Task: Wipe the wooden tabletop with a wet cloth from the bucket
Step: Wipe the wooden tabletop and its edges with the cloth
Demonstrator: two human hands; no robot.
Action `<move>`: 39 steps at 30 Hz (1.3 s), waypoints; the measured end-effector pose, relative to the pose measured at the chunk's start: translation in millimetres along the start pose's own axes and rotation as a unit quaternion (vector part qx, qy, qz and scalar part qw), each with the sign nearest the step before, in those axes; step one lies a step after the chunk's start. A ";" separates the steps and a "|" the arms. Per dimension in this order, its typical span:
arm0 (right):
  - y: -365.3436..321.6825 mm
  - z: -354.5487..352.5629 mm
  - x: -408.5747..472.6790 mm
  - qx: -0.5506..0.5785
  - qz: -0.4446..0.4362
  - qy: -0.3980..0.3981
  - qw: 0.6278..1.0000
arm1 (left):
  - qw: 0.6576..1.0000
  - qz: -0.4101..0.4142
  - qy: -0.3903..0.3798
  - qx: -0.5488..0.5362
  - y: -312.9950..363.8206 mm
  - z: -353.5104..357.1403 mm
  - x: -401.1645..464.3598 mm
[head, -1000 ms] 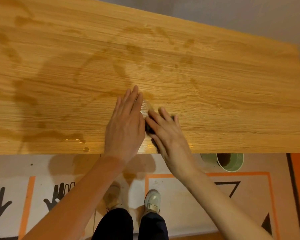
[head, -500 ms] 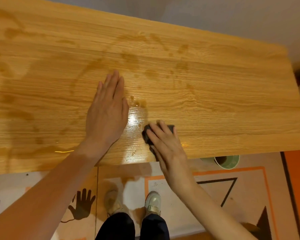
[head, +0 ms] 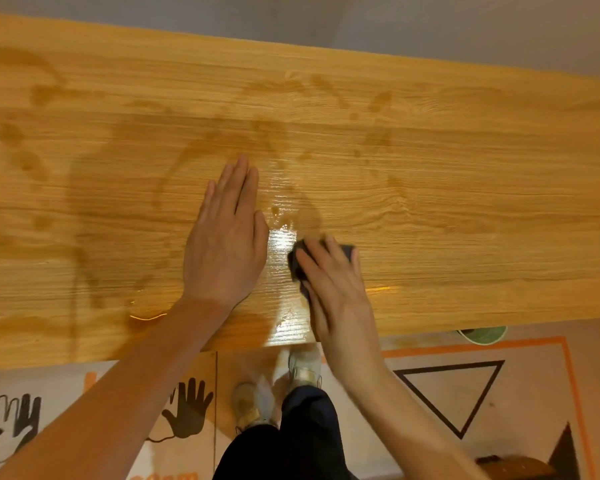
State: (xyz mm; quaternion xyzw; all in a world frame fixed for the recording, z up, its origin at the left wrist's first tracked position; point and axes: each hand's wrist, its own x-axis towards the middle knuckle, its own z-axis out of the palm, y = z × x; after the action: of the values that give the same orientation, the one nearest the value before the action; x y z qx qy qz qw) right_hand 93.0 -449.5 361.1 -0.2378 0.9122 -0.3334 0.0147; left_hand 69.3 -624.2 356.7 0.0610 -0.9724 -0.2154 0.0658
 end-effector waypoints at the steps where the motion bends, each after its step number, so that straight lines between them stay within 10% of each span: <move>1: 4.9 1.0 22.3 -0.004 0.001 -0.003 1.000 | 1.000 -0.003 -0.003 0.003 -0.4 -0.3 1.1; 7: 30.8 10.8 142.4 -0.025 0.023 0.034 0.999 | 1.000 -0.016 -0.007 0.002 0.3 1.4 1.4; 14: 16.6 -5.8 6.7 0.015 -0.063 -0.048 0.997 | 1.000 -0.003 0.025 -0.011 0.1 3.9 -1.9; 21: 39.5 4.8 129.9 -0.039 -0.003 -0.021 0.999 | 0.999 -0.030 -0.017 -0.030 4.3 -3.6 0.8; 27: 77.6 -51.5 29.0 -0.067 -0.080 -0.085 0.991 | 0.999 -0.033 0.000 -0.030 8.6 -4.2 0.6; 33: 91.2 -71.5 58.2 -0.058 0.108 0.065 0.990 | 0.999 -0.031 -0.009 -0.011 9.6 -4.9 1.4; 39: 24.6 -9.2 86.3 -0.034 -0.016 -0.056 0.998 | 0.999 -0.043 -0.024 0.005 8.0 -2.8 1.1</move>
State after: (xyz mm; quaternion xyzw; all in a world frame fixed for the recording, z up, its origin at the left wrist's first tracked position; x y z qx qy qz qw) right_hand 4.4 -465.9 364.5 -0.2712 0.9167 -0.2888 0.0526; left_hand 68.0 -618.3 362.8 0.0975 -0.9713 -0.2144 0.0329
